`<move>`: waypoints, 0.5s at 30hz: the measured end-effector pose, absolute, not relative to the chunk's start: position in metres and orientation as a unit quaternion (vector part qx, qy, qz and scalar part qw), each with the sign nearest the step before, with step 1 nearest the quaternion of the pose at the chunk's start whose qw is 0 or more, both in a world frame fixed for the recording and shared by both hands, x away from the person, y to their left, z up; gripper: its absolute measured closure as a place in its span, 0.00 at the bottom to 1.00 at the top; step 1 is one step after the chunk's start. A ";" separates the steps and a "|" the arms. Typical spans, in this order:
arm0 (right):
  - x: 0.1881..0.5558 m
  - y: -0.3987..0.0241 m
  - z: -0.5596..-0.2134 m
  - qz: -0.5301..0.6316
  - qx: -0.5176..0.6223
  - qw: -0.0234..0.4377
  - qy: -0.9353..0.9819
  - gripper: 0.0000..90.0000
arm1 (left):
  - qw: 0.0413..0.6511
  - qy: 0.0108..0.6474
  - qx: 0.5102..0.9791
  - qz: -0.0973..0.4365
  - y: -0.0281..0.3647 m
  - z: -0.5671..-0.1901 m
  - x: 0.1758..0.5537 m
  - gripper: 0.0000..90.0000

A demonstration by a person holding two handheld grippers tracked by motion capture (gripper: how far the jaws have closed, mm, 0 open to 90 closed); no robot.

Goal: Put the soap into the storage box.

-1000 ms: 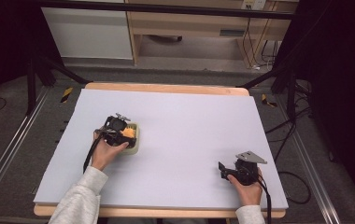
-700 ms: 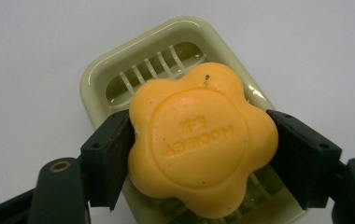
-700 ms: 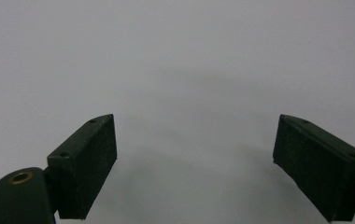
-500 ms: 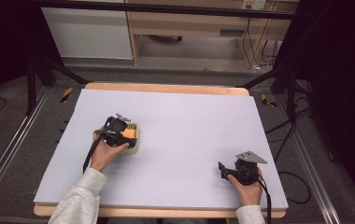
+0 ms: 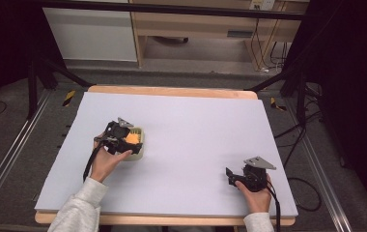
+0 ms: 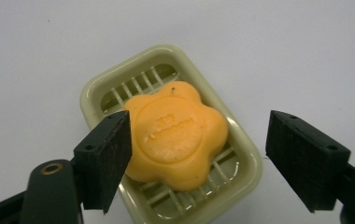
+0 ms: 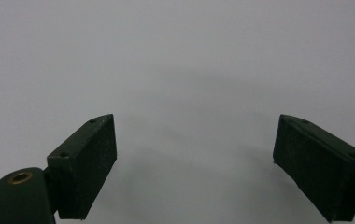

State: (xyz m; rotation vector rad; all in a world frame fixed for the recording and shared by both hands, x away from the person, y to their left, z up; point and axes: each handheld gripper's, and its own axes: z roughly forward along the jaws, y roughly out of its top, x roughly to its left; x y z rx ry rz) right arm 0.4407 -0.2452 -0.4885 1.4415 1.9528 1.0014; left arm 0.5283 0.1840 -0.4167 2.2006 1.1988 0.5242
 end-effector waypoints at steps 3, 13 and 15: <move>0.441 -0.245 -0.489 0.368 0.529 0.260 0.719 0.15 | 0.303 0.442 0.821 0.198 0.182 -0.413 0.522 0.25; 0.441 -0.246 -0.489 0.369 0.528 0.261 0.719 0.15 | 0.332 0.436 0.815 0.191 0.188 -0.419 0.503 0.25; 0.441 -0.246 -0.489 0.369 0.528 0.261 0.719 0.15 | 0.345 0.435 0.810 0.187 0.193 -0.422 0.496 0.25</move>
